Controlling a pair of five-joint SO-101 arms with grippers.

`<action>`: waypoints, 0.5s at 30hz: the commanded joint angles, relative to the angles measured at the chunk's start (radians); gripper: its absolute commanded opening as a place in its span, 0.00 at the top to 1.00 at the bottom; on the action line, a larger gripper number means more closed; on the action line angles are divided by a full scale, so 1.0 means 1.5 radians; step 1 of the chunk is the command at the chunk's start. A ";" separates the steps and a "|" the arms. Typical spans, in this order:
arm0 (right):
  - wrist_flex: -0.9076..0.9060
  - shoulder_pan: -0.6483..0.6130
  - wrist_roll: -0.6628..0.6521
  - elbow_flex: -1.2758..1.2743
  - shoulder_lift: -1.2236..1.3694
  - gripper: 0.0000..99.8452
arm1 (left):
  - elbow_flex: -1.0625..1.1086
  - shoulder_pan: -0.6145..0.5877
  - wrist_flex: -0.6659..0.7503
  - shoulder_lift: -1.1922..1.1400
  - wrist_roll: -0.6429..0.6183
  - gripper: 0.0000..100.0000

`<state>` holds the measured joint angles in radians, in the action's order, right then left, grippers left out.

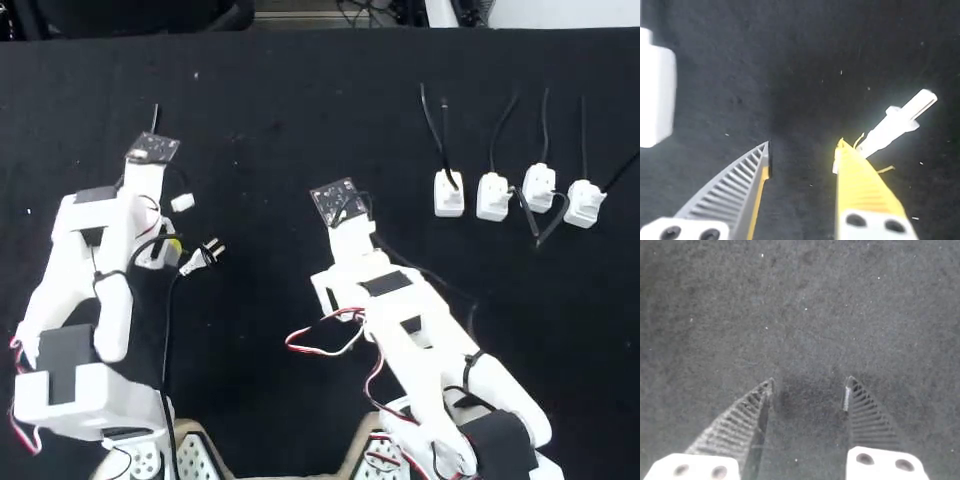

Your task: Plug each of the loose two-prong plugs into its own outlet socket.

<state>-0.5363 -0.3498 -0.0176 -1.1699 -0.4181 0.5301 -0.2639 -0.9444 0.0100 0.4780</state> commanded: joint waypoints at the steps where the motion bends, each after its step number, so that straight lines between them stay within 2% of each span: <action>1: -0.002 0.009 0.004 0.034 -0.026 0.80 | -0.033 0.051 -0.057 0.001 -0.036 0.79; 9: -0.002 0.009 0.004 0.034 -0.026 0.80 | -0.027 0.195 -0.162 0.005 -0.037 0.79; 15: -0.002 0.008 0.005 0.034 -0.026 0.80 | -0.033 0.208 -0.210 0.086 -0.037 0.79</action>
<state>-0.5363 -0.3498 -0.0176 -1.1699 -0.4181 0.5286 0.0384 -1.2160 0.0222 0.4335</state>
